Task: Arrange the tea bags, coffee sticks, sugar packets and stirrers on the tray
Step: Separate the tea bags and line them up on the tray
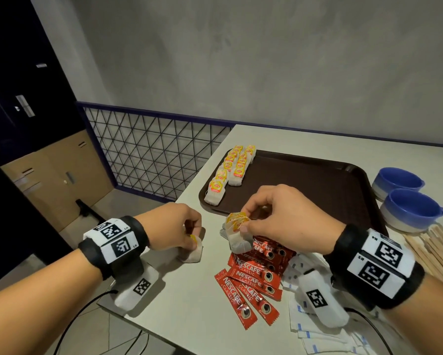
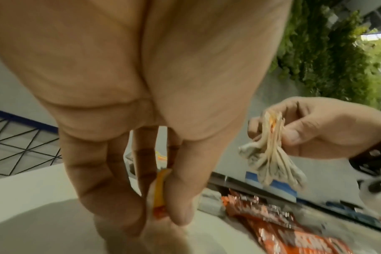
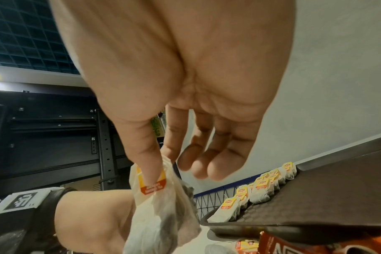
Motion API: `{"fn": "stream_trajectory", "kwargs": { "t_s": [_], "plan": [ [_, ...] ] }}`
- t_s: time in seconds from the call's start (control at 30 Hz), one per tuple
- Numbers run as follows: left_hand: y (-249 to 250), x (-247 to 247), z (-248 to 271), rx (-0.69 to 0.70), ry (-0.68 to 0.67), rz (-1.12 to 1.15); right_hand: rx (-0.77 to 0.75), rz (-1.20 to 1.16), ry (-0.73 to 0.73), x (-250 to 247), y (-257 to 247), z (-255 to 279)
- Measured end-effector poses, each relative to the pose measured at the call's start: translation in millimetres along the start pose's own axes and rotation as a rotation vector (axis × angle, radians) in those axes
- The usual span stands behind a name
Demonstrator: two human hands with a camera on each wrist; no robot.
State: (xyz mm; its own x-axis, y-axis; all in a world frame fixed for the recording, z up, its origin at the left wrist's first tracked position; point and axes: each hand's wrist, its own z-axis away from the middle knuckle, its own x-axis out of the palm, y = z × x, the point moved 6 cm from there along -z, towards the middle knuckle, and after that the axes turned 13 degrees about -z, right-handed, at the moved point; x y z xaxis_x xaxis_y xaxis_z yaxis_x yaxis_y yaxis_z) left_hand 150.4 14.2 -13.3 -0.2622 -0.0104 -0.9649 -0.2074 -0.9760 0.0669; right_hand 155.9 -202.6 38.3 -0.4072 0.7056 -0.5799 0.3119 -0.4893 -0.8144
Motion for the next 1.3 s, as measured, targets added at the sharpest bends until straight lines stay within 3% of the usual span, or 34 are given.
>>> {"fn": "stream_trajectory", "kwargs": {
  "t_s": [0.2,0.4,0.67,0.8,0.93,1.03,1.13,1.3],
  "plan": [
    [10,-29,12,0.044,0.229,0.376,-0.020,-0.034,-0.111,9,-7,4],
    [39,-46,18,0.196,0.349,0.544,-0.091,-0.034,-0.035,7,-11,-2],
    [40,-50,19,0.299,0.430,0.858,-0.094,-0.156,0.025,-6,-8,-2],
    [43,-41,11,0.379,0.349,1.005,-0.123,-0.222,0.036,-14,-14,-3],
    [55,-24,0,0.424,0.131,1.175,-0.129,-0.277,0.046,-21,-20,-8],
    [62,-20,-7,0.356,0.021,1.367,-0.119,-0.283,0.087,-25,-17,-20],
    [62,-20,-15,0.244,0.021,1.449,-0.086,-0.287,0.088,-23,-13,-35],
    [53,-19,-37,0.234,0.040,1.584,-0.049,-0.337,0.127,-21,-4,-63]
  ]
}}
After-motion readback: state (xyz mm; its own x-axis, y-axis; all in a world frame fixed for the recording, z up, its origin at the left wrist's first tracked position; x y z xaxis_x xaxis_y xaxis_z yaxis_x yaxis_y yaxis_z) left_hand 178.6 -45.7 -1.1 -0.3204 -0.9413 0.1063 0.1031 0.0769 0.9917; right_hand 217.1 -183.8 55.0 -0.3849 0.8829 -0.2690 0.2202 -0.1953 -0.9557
